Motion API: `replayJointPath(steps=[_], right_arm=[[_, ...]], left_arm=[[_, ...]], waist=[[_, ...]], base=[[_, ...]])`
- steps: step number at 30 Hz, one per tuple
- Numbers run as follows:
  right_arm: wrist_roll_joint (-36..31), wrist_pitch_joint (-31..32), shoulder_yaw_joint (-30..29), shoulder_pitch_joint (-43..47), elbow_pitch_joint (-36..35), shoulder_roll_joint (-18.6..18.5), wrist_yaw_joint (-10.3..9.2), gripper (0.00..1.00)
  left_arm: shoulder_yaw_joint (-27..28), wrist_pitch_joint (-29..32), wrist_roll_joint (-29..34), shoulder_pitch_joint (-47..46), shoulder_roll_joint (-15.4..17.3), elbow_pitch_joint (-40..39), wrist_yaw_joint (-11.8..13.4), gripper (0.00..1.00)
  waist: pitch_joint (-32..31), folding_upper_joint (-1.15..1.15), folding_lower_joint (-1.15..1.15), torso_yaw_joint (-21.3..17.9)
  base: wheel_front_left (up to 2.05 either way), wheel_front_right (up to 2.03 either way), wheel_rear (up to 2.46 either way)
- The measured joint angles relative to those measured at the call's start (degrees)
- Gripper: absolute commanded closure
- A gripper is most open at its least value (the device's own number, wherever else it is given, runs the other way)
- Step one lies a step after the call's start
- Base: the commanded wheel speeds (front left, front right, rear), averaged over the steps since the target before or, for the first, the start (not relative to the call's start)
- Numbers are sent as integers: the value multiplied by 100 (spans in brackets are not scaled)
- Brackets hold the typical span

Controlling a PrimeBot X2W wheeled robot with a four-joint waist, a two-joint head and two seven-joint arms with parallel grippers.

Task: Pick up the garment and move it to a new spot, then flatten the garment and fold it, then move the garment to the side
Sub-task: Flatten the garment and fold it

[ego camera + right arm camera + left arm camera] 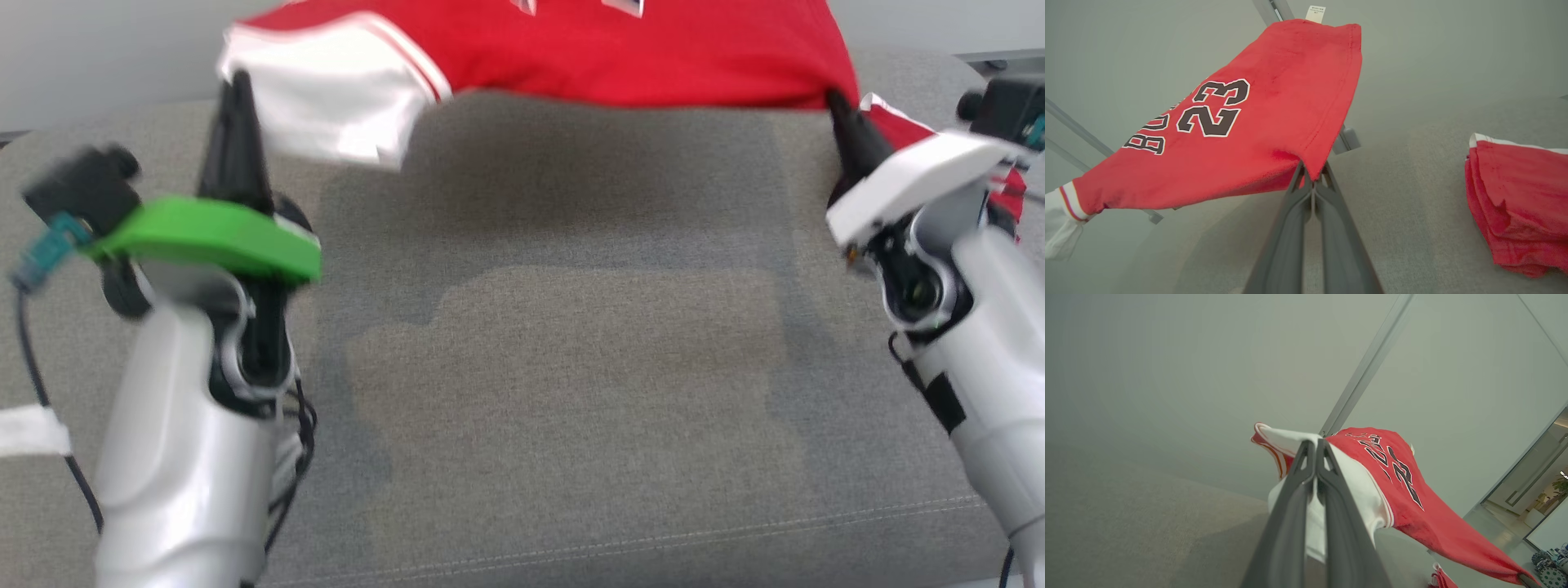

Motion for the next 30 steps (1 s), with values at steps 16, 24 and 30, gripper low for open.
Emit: replayJointPath(steps=[16, 24, 30], right_arm=[[425, -142, -41, 1102, 1133, 358, 523, 100], [539, -548, -132, 1567, 1124, 392, 691, 100], [617, -805, -166, 2013, 1079, 436, 734, 100]], left_arm=[[-328, -504, -460, 1786, 3, 976, -336, 100], [-298, -642, -600, 2162, 5, 706, -461, 100], [-376, -642, -593, 2764, 7, 600, -461, 100]], waist=[[438, 0, 0, 3], [235, 0, 0, 42], [39, 0, 0, 133]], base=[[0, 0, 0], [0, 0, 0], [0, 0, 0]])
